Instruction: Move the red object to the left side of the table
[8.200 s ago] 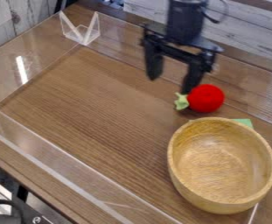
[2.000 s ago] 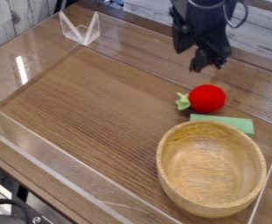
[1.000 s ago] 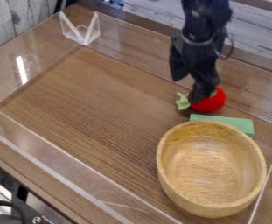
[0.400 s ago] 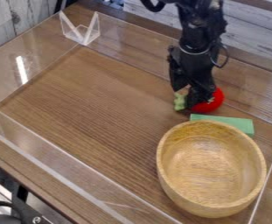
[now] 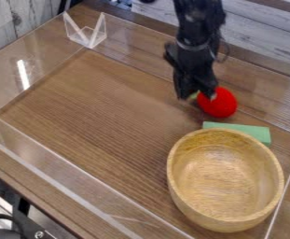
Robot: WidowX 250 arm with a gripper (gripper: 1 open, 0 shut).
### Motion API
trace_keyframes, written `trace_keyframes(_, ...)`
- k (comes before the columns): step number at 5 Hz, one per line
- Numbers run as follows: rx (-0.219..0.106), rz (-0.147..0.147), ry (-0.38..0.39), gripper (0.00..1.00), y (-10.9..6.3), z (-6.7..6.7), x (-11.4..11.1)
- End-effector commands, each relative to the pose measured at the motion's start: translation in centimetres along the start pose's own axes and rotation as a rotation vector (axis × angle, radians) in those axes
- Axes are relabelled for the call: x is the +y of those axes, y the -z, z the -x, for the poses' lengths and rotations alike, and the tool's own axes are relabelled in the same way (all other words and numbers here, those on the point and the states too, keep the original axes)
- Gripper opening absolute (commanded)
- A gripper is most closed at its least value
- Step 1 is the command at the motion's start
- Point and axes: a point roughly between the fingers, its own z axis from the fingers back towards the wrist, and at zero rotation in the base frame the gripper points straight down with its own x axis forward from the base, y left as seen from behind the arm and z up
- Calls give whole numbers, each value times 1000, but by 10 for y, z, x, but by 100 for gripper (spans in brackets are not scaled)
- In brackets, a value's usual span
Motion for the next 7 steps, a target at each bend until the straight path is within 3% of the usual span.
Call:
trace_keyframes(1,-88,-59,-93,0,-44,-6,24)
trace_keyframes(2,-82,-52,-79,100,-31,-7,18)
trace_keyframes(3,-72,-36,-61,100,-15,-7,11)
trace_keyframes(4,-63,-40,-78,0,-16,-5,1)
trace_keyframes(5,-56,-47,-100,0,-20,-2,-6)
trace_keyframes(7,-81,-82,-211,0,-60,-9,-15)
